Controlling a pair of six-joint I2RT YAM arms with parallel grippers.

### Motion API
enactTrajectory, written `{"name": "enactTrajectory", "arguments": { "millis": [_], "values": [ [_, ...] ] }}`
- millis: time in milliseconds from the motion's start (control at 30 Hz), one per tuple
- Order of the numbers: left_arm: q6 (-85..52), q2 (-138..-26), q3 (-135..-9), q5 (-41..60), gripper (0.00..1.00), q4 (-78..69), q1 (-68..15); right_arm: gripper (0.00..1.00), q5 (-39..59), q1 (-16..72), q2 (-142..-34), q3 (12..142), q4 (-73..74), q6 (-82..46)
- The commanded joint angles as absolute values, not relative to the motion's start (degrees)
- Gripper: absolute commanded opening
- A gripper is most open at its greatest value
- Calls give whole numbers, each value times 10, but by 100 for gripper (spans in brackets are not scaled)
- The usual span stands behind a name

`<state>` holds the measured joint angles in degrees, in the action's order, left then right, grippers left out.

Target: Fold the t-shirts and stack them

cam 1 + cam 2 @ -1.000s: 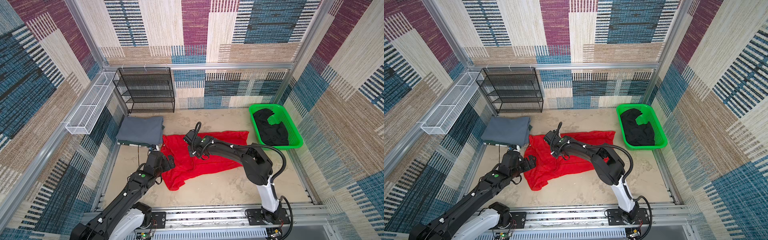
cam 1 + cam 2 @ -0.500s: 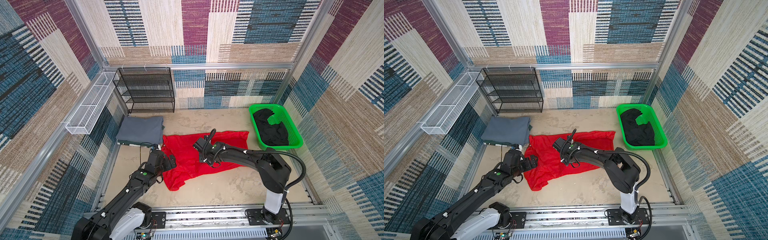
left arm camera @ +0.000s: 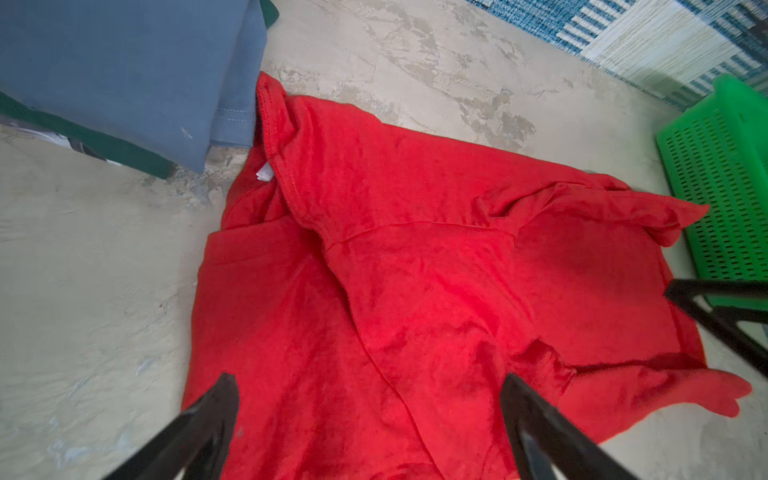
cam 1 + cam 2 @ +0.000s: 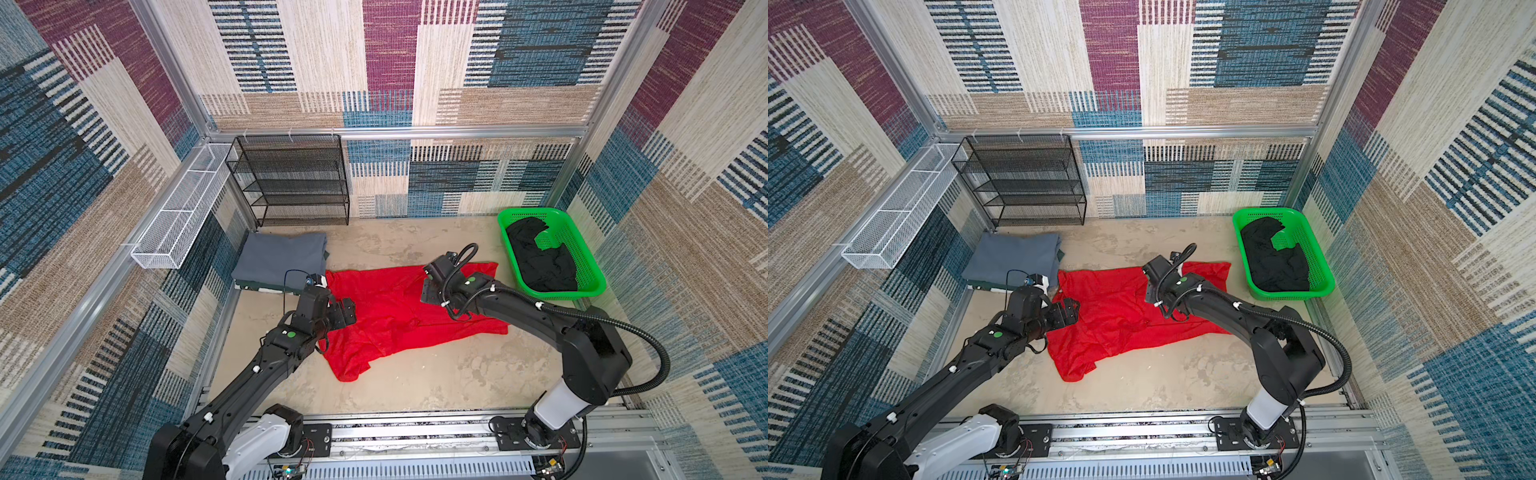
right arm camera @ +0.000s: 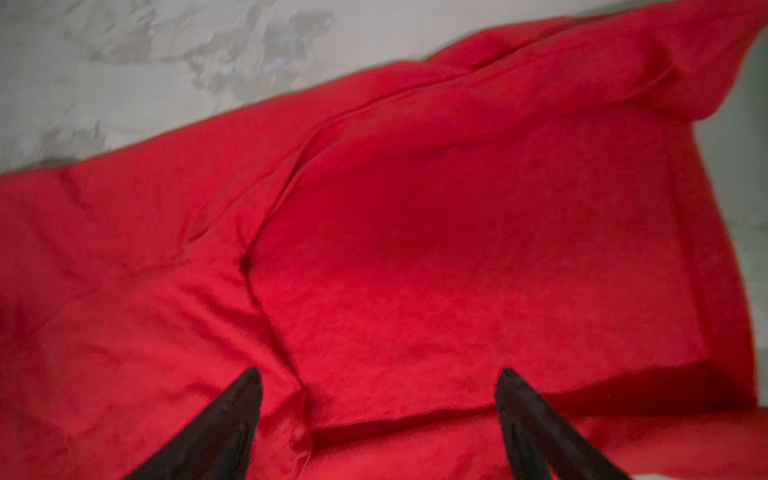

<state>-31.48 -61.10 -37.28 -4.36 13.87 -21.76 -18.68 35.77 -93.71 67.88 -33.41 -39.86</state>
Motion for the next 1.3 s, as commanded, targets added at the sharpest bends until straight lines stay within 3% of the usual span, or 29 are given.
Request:
{"name": "enactTrajectory", "arguments": {
  "millis": [0,333,600,767,1267],
  "values": [
    [-298,-659,-404,-38,99,128,-202,88,-197,318,-935,689,-303,-344],
    [-316,-853,-515,16,99,95,-150,83,-135,138,-979,734,-263,-222],
    [-315,-963,-600,67,86,92,-142,78,-80,62,-1062,792,-246,-193],
    [-319,-1010,-629,83,79,93,-142,74,-45,46,-1089,816,-245,-183],
    [-300,-1021,-674,47,78,156,-141,68,-33,46,-1070,782,-237,-168]
  ]
}}
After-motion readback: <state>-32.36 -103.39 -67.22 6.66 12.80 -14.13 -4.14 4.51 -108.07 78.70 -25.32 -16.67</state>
